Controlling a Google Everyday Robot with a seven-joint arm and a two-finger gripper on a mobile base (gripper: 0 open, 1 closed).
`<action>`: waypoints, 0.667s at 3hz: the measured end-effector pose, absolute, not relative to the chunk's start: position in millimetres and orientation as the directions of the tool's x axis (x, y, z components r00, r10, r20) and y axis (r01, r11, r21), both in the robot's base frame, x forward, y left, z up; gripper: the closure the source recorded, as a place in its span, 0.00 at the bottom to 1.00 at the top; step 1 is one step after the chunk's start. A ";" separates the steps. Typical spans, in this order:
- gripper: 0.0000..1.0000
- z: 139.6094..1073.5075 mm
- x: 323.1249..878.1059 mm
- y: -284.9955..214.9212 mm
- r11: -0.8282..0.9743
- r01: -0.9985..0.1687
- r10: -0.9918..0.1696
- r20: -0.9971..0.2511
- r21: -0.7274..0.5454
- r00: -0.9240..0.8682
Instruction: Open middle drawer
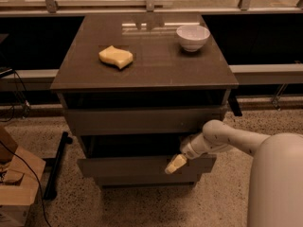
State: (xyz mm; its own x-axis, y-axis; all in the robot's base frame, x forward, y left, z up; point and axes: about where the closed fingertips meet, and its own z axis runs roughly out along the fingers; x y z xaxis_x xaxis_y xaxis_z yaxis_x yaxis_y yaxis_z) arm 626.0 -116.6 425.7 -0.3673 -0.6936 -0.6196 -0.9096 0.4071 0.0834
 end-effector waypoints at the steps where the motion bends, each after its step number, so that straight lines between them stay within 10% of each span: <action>1: 0.00 421.1 609.8 -112.4 0.376 -0.922 -0.731 -0.582 0.093 -0.357; 2: 0.00 410.5 579.3 -115.7 0.350 -0.926 -0.765 -0.528 0.139 -0.369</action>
Offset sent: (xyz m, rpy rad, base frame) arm -0.0853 -0.0075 -0.0251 -0.1310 0.1741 0.1100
